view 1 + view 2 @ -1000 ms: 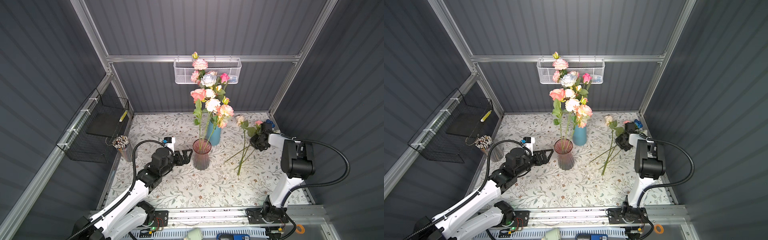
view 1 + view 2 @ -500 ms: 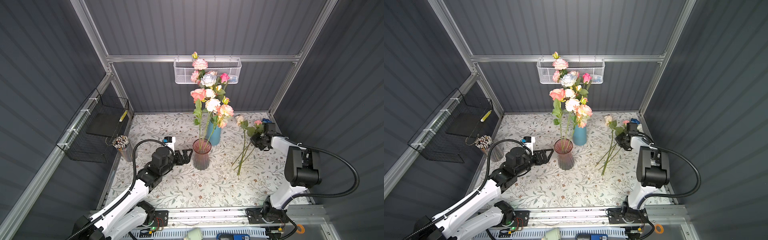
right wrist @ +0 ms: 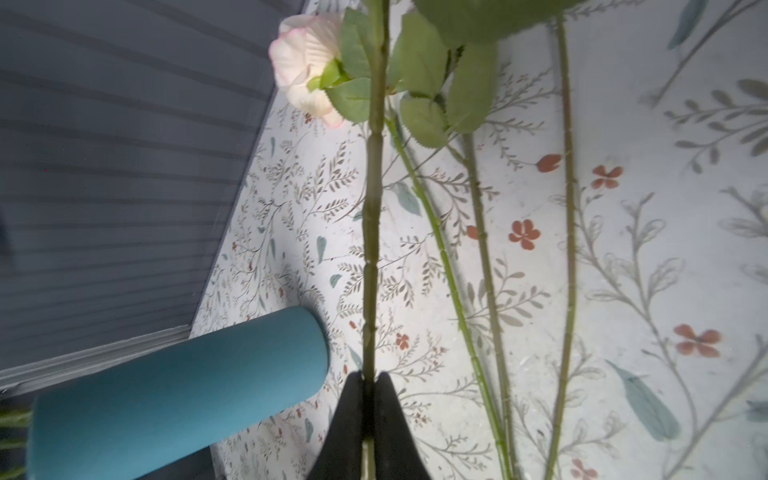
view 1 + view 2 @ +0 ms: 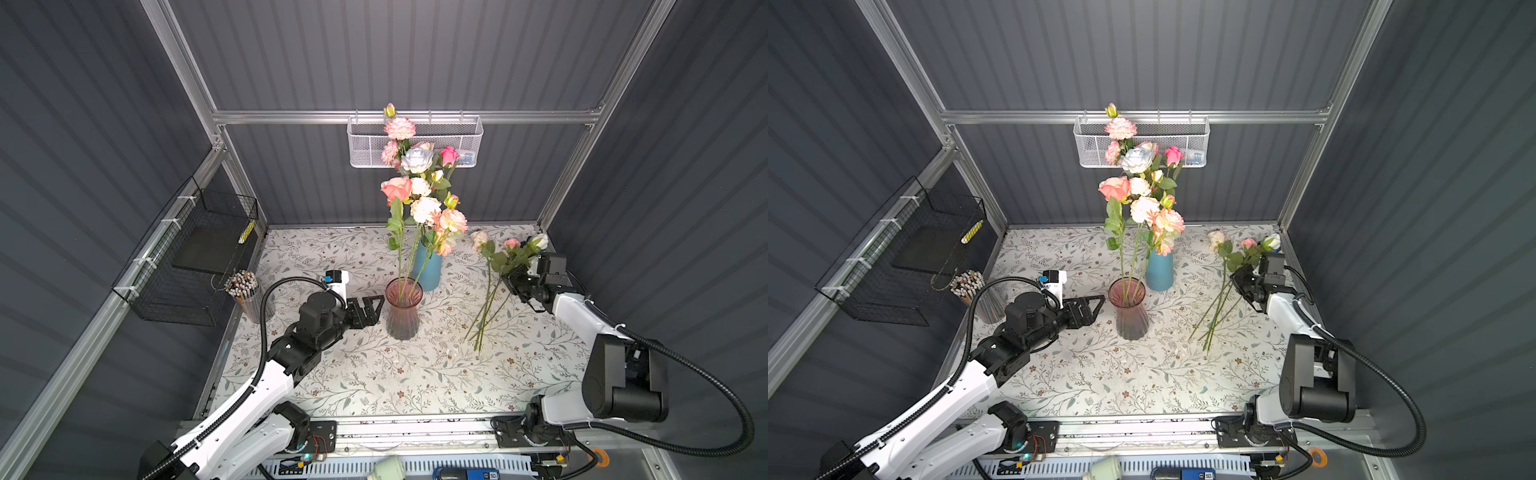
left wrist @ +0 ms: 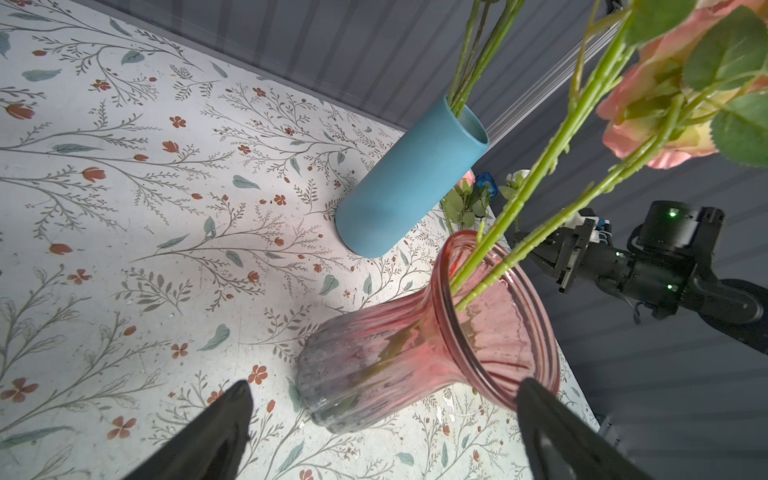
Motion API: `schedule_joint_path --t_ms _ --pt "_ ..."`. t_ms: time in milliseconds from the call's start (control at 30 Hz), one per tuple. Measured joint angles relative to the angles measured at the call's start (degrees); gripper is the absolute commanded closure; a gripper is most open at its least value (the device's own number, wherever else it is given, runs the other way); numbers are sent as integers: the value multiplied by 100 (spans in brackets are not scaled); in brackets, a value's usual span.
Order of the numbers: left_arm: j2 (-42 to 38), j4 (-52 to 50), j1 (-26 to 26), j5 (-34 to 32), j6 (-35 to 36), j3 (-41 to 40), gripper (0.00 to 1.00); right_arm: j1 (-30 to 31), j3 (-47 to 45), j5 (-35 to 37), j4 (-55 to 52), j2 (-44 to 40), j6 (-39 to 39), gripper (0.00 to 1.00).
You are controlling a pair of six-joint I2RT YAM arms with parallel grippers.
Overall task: Arrange flowers in a vase
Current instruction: Pick up the flower from the flowers.
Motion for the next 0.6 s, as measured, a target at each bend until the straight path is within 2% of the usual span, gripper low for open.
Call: schedule_joint_path --t_ms 367,600 --pt "-223 -501 0 -337 109 450 1 201 -20 -260 90 -1775 -22 91" --pt "-767 -813 0 -1217 83 542 0 1132 385 396 -330 -2872 -472 92"
